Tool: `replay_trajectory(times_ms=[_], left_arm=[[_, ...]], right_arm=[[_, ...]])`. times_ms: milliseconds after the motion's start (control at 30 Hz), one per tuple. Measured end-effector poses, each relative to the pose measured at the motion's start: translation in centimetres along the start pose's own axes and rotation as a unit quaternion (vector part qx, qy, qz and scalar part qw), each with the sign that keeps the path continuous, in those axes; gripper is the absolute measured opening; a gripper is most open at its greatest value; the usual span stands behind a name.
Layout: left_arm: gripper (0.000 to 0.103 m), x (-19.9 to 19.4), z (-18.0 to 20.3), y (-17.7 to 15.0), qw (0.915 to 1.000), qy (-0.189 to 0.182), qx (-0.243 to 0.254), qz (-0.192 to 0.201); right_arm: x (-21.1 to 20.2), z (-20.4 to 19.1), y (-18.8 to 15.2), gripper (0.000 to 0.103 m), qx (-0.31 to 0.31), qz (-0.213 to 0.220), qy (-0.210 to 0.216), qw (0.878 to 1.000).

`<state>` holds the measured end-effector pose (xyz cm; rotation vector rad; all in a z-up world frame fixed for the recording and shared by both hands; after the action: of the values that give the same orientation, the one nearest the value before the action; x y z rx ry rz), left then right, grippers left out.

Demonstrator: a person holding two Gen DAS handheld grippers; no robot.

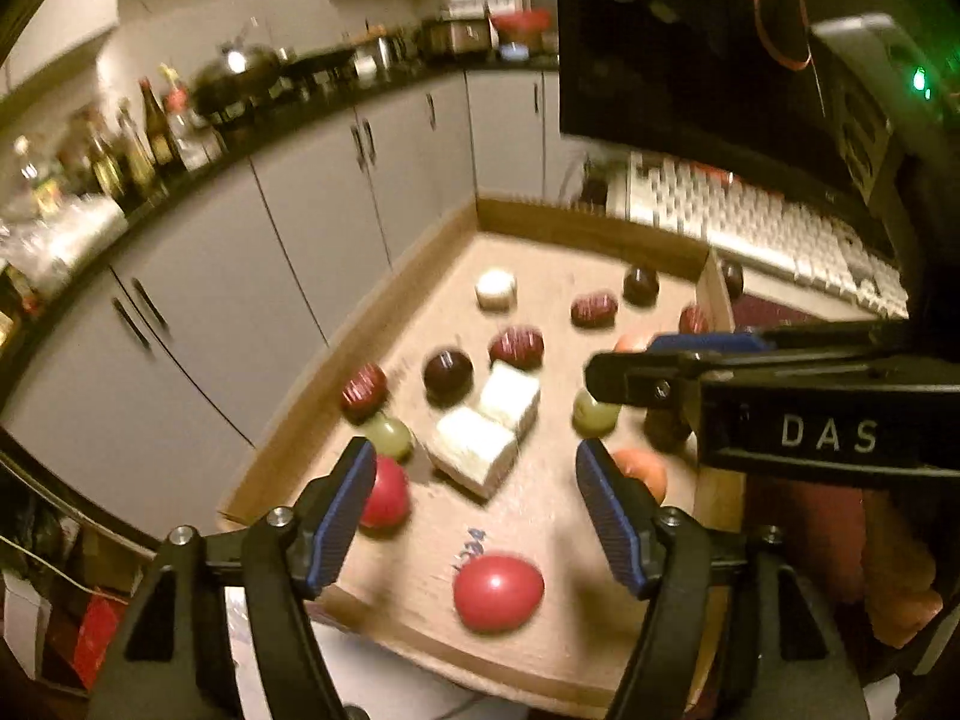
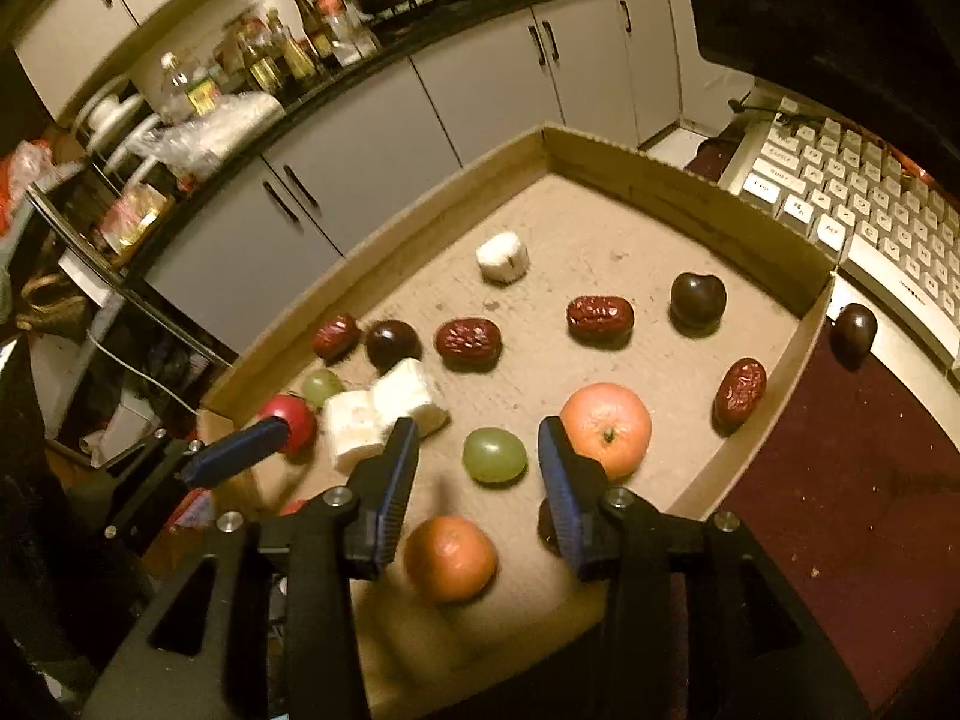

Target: Organize fruits

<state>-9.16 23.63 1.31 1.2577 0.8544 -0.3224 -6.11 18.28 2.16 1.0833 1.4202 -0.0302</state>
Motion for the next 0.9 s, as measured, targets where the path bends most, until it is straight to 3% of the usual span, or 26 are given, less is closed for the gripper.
replay_trajectory(times_ms=[267,400,567,733,900], left_arm=[[0.083,-5.1,0.2,2.0,0.9959,0.029,-0.003,0.086],[0.085,-6.1,0.2,1.9,0.9928,0.053,-0.006,0.107],[0.085,-7.3,-0.9,2.4,0.9901,0.055,-0.051,0.118],[0.087,-8.1,-1.4,2.7,0.9859,0.073,-0.058,0.139],[0.089,-8.3,-1.8,2.8,0.9839,0.079,-0.062,0.148]], right_arm=[[-5.3,-0.8,-0.5,0.048,0.002,0.061,-0.026,0.998],[-8.2,-1.0,-1.7,0.056,0.002,0.103,-0.074,0.992],[-11.9,-1.2,-3.0,0.062,0.004,0.159,-0.13,0.979],[-14.1,-1.7,-3.8,0.08,0.016,0.199,-0.139,0.97],[-14.0,-2.5,-4.1,0.08,-0.001,0.206,-0.153,0.967]])
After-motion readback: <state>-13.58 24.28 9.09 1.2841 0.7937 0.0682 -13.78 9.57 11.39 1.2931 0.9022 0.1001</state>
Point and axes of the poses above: each gripper's, at about its wrist camera, not at the fingertips, and x roughly the way its jaws point, z to its right, y to its top, the point moved 7 cm from there along x, roughly the way its jaws point, and after that the axes turned 11 degrees about -x, right-handed, at the moved point
